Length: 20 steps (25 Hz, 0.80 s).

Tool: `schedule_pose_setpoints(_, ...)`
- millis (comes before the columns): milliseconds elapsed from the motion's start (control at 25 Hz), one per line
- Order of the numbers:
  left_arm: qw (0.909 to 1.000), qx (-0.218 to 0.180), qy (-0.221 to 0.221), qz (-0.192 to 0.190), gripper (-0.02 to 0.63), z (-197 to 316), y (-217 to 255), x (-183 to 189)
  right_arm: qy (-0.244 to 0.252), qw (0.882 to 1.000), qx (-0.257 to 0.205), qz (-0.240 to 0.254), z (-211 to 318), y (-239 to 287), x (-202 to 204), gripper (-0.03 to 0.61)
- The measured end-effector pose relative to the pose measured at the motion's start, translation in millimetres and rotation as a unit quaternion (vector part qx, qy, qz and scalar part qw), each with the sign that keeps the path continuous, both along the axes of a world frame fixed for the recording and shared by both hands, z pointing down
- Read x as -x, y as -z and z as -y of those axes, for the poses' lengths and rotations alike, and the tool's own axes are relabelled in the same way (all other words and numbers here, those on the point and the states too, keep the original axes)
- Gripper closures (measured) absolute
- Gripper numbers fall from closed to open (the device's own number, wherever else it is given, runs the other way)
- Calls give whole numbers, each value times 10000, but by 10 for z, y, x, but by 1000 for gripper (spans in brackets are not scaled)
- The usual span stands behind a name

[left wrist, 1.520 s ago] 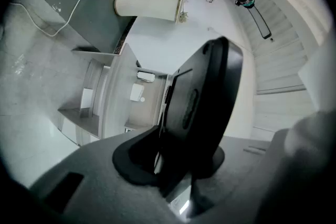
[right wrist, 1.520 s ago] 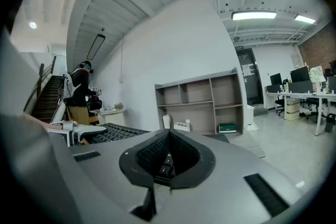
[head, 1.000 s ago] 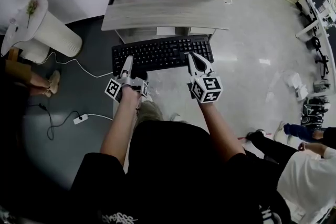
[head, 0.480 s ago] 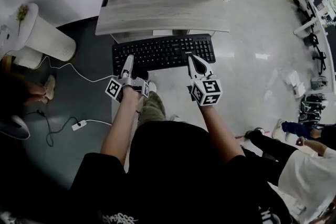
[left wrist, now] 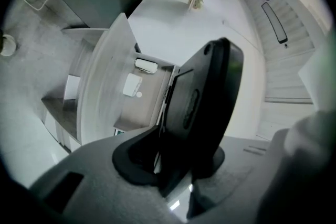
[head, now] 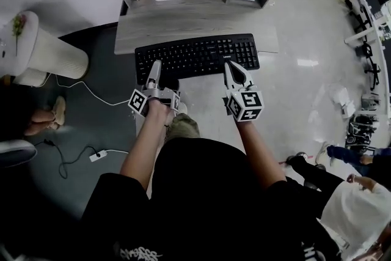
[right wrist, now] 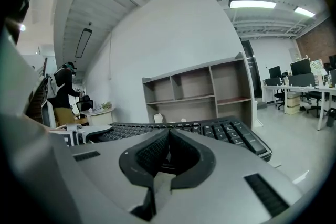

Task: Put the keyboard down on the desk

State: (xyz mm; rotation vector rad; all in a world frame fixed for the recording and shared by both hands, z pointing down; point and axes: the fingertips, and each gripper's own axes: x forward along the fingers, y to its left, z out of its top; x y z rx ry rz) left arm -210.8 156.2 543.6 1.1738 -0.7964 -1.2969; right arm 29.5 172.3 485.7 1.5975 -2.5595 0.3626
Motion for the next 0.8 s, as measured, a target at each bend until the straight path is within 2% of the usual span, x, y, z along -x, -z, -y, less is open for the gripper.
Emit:
schedule_pose_setpoints(320, 9993, 44, -361, 11, 514, 805, -2, 287, -230, 9996, 122, -124, 688, -17, 342, 566)
schedule_pose_setpoints(600, 9985, 192, -509, -101, 514, 1246, -161, 528, -428, 9986, 192, -244, 1074, -114, 556, 565)
schedule_pose_setpoints(800, 9986, 119, -519, -57, 514, 1472, -121, 630, -591, 9979, 194, -174, 1212, -135, 608, 565)
